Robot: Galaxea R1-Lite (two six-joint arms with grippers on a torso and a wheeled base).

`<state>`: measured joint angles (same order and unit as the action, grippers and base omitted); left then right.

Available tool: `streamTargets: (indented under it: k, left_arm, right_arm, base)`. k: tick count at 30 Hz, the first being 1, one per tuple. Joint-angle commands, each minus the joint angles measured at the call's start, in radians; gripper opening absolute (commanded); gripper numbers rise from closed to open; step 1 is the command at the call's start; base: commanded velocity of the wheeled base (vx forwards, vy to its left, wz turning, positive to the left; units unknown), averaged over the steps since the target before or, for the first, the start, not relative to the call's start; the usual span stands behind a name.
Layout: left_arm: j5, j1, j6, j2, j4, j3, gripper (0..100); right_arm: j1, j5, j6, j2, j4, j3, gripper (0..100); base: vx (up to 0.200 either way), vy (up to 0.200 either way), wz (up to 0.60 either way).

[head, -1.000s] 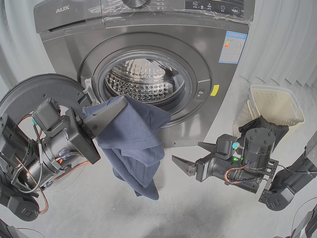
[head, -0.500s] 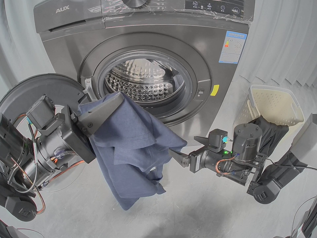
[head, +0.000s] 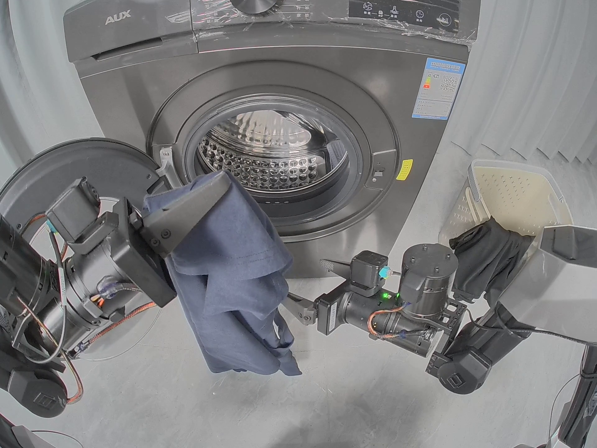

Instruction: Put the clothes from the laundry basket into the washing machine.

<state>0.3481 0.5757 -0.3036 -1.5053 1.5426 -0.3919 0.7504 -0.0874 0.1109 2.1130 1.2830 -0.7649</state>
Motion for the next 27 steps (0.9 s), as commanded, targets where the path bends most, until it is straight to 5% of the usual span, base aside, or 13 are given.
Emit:
streamTargets:
  k: [1,10,27]
  left_arm:
    - [0.0,0.001,0.0,0.005,0.001,0.001,0]
    - [0.0,0.006,0.0,0.005,0.001,0.002,0]
    - [0.0,0.009,0.001,0.011,0.001,0.005,0]
  right_arm:
    - [-0.011,0.0,-0.003,0.01,-0.001,0.01,100]
    - [-0.04,0.002,-0.014,-0.002,-0.007,0.026,100]
    - [-0.063,0.0,-0.036,0.162,-0.005,-0.191,100]
  base:
    - [0.0,0.0,0.0]
    - [0.0,0.0,0.0]
    - [0.0,0.0,0.0]
